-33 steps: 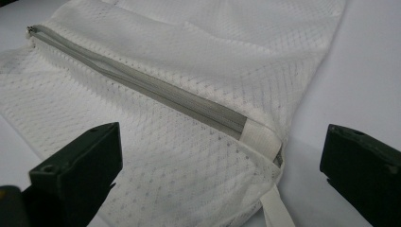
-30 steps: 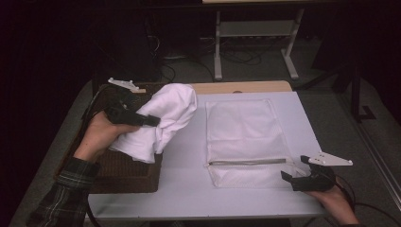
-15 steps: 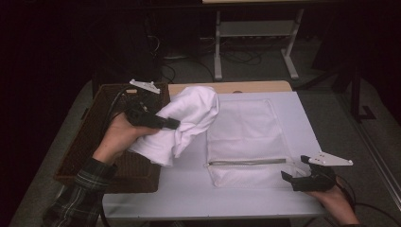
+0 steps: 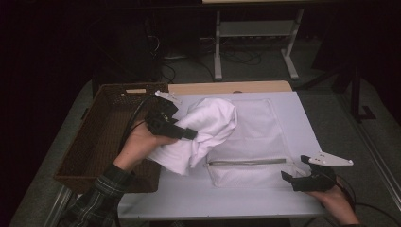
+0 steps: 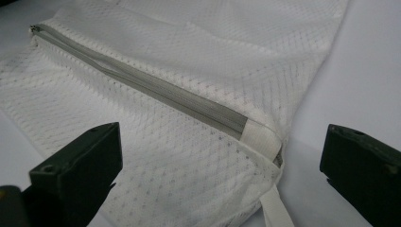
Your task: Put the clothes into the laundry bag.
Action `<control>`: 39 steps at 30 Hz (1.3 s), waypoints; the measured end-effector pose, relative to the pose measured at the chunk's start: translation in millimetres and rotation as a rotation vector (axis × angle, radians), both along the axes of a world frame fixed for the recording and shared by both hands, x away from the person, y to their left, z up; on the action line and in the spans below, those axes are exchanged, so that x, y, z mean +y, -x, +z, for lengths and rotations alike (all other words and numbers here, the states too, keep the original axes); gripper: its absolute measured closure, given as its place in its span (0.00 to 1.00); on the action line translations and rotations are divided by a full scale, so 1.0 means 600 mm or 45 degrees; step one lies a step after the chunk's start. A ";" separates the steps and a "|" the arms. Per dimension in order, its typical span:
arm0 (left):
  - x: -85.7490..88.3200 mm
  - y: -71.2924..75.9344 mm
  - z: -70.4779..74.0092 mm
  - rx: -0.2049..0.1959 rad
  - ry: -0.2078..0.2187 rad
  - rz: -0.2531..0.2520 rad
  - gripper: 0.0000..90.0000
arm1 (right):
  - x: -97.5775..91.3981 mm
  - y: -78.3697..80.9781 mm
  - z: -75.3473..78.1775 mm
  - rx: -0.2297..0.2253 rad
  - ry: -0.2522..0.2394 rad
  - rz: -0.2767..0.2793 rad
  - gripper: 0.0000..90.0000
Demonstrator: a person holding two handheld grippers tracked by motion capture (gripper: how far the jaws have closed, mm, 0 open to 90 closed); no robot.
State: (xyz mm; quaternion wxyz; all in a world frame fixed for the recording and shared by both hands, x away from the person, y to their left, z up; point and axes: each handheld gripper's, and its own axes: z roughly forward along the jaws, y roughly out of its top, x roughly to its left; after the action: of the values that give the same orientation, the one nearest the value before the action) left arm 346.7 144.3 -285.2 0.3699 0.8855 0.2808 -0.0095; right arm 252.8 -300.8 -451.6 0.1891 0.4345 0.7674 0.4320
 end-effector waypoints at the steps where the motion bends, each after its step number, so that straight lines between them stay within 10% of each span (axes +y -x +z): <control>1: -0.005 0.002 -0.004 0.000 -0.003 -0.002 0.67 | 0.000 0.000 0.000 0.000 -0.001 0.002 0.00; 39: -0.055 0.092 -0.140 0.017 -0.074 0.007 0.67 | 0.009 -0.001 0.006 0.045 -0.016 0.099 0.15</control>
State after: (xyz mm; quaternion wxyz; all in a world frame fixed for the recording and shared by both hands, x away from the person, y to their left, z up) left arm 291.3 111.4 -369.1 0.3420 0.8951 0.2858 -0.0064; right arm 253.2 -295.6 -448.0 0.1560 0.4128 0.7843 0.4360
